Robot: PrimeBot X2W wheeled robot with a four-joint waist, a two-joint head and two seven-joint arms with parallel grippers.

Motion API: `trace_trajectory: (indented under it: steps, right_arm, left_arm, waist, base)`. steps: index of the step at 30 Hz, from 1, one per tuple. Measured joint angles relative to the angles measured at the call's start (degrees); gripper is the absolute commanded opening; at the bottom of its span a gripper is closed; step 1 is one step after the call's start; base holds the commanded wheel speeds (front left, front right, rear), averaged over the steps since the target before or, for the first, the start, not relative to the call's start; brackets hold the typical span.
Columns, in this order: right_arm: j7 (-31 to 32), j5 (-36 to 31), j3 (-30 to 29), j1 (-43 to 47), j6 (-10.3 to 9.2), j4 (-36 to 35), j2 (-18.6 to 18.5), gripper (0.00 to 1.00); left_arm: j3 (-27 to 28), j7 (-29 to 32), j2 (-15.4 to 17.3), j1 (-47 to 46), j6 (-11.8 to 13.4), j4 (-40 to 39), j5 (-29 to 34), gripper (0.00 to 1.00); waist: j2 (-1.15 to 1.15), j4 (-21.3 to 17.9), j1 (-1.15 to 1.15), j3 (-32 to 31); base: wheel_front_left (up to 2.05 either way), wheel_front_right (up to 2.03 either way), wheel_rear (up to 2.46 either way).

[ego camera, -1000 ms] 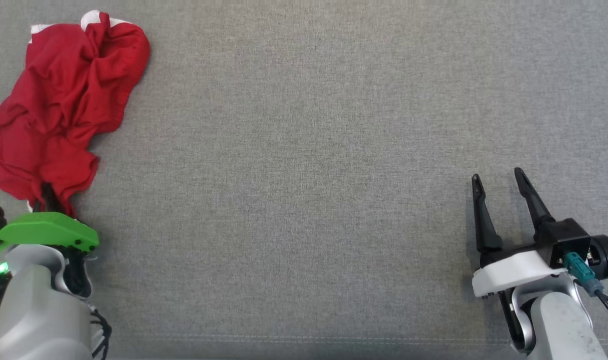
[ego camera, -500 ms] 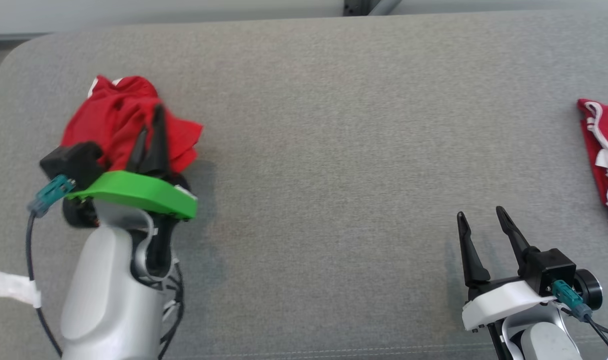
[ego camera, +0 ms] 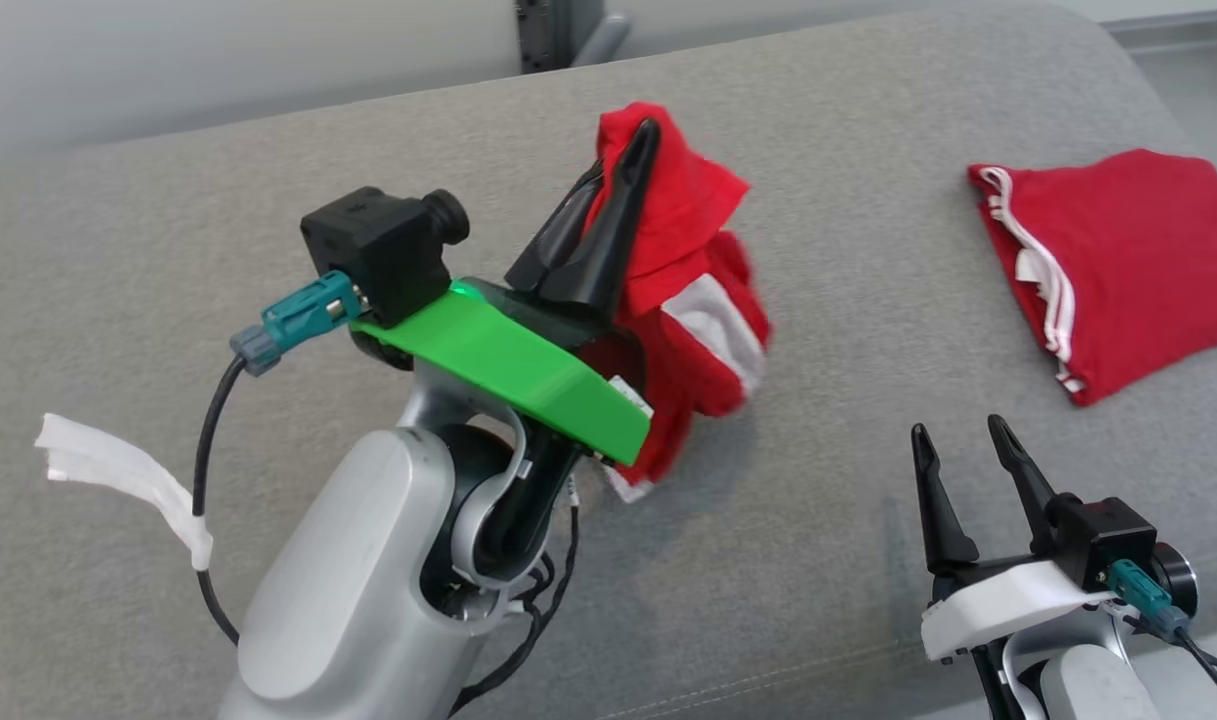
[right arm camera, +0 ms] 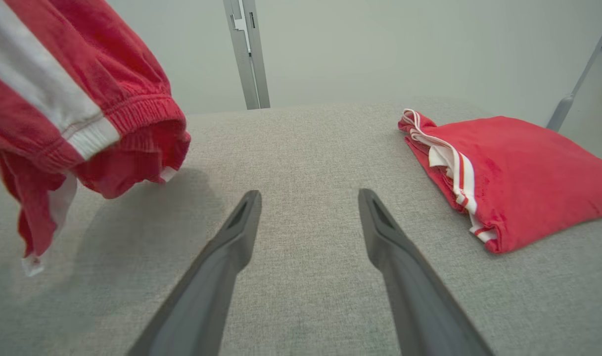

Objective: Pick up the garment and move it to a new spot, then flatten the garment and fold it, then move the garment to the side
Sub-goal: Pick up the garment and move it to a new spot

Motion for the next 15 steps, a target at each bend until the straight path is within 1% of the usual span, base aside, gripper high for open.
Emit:
trace_trajectory:
  steps: [2, 5, 8, 11, 13, 15]
  right_arm:
    - [0.0, 0.3, -0.4, 0.1, 0.00, 0.0, 0.0, 1.00]
    - [0.0, 0.6, -1.4, 0.7, 0.00, 0.0, 0.0, 1.00]
    - [0.0, 0.6, -1.6, 1.3, 0.00, 0.0, 0.0, 1.00]
    - [0.0, 0.7, -1.9, 1.3, 0.00, 0.0, 0.0, 1.00]
    - [0.0, 0.7, -1.9, 1.2, 0.00, -0.1, 0.0, 1.00]
    - [0.0, 0.6, -1.5, 0.9, 0.00, -0.1, 0.0, 1.00]
  left_arm:
    - [-0.6, 0.7, 0.0, -0.5, 0.9, -1.6, -0.5, 0.00]
    - [-1.0, 2.9, 0.2, -0.5, 1.3, -4.2, -2.4, 0.00]
    - [-0.9, 5.6, 1.8, 1.0, 1.4, -7.6, -4.1, 0.00]
    - [0.5, 8.2, 4.0, 3.8, 2.3, -10.0, -7.0, 0.00]
    - [1.7, 8.7, 5.4, 4.5, 2.8, -9.9, -7.3, 0.00]
    - [2.5, 8.9, 5.6, 4.7, 3.0, -8.4, -8.0, 0.00]
  waist:
    - [0.00, -1.5, 0.00, 0.0]
    - [0.00, -3.5, 0.00, 0.1]
    - [0.00, -4.6, 0.00, 0.3]
    - [0.00, -4.8, 0.00, 0.5]
    - [0.00, -4.6, 0.00, 0.8]
    - [0.00, -4.4, 0.00, 1.1]
  base:
    - [0.00, 0.00, 0.00]
    - [0.00, 0.00, 0.00]
    - [0.00, 0.00, 0.00]
    - [0.00, 0.00, 0.00]
    - [0.00, 0.00, 0.00]
    - [0.00, 0.00, 0.00]
